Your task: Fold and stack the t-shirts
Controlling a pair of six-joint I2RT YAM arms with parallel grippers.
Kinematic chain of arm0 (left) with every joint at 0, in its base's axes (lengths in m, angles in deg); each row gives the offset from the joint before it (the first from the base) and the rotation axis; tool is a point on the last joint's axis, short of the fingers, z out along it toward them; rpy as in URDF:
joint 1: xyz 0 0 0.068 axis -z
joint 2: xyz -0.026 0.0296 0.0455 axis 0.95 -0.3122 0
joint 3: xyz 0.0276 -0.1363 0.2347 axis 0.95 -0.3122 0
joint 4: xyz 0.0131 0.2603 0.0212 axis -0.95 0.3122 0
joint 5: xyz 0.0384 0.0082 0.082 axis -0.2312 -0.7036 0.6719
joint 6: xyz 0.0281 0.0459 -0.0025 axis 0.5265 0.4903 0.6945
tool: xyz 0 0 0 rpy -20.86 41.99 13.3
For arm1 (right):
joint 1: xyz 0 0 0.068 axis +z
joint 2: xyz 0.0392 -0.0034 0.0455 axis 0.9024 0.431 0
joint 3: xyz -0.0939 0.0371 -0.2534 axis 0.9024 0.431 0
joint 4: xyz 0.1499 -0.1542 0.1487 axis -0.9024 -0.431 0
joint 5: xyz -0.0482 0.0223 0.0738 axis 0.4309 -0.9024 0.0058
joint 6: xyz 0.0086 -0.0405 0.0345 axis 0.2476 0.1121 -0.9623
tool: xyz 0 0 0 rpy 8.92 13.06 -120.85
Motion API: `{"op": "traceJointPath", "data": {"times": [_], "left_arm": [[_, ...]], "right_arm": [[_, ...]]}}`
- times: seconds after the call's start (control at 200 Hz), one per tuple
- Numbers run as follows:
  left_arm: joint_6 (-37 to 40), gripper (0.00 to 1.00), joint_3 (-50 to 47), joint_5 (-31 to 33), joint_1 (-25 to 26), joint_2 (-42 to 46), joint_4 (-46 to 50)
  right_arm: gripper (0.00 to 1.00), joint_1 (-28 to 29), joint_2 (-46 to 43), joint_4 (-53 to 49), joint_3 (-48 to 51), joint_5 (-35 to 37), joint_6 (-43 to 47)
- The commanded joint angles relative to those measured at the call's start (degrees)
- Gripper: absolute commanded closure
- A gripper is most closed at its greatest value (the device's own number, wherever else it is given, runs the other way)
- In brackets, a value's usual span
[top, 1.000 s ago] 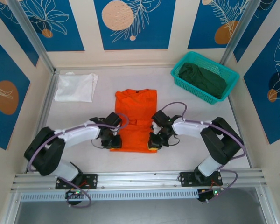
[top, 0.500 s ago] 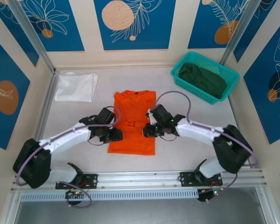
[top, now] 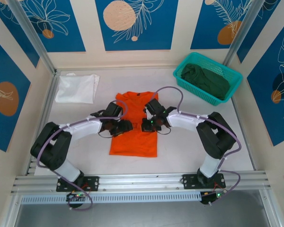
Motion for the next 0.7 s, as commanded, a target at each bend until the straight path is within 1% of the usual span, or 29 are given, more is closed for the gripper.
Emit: {"op": "traceJointPath", "data": {"times": [0.0, 0.09, 0.34, 0.445, 0.515, 0.605, 0.695], "left_arm": [[0.11, 0.41, 2.43, -1.02, -1.59, -3.17, -3.24], [0.27, 0.38, 4.37, -1.56, -2.57, -5.24, -4.12], [3.64, 0.35, 13.06, -0.76, -4.10, -8.82, -0.79], [4.70, 0.33, 16.12, -0.81, -5.11, -9.24, 0.76], [5.97, 0.30, 18.15, -0.27, -5.40, -8.90, 2.42], [7.65, 0.29, 20.45, -0.19, -5.96, -8.51, 5.12], [9.45, 0.29, 21.81, -0.47, -6.54, -7.07, 8.51]], "right_arm": [[1.00, -2.67, 2.00, -2.07, -2.46, 0.65, -0.94], [1.00, -4.52, 2.85, -2.89, -4.12, -0.95, -1.33], [1.00, -7.54, 0.89, -4.18, -5.99, -3.69, -1.54], [1.00, -7.44, -2.61, -2.96, -3.88, -5.38, -0.58], [1.00, -7.07, -5.09, -1.89, -1.50, -7.67, -0.01], [1.00, -6.70, -8.19, -0.64, 1.66, -11.47, 0.15], [1.00, -4.92, -10.65, 1.45, 4.56, -13.33, -0.12]]}}
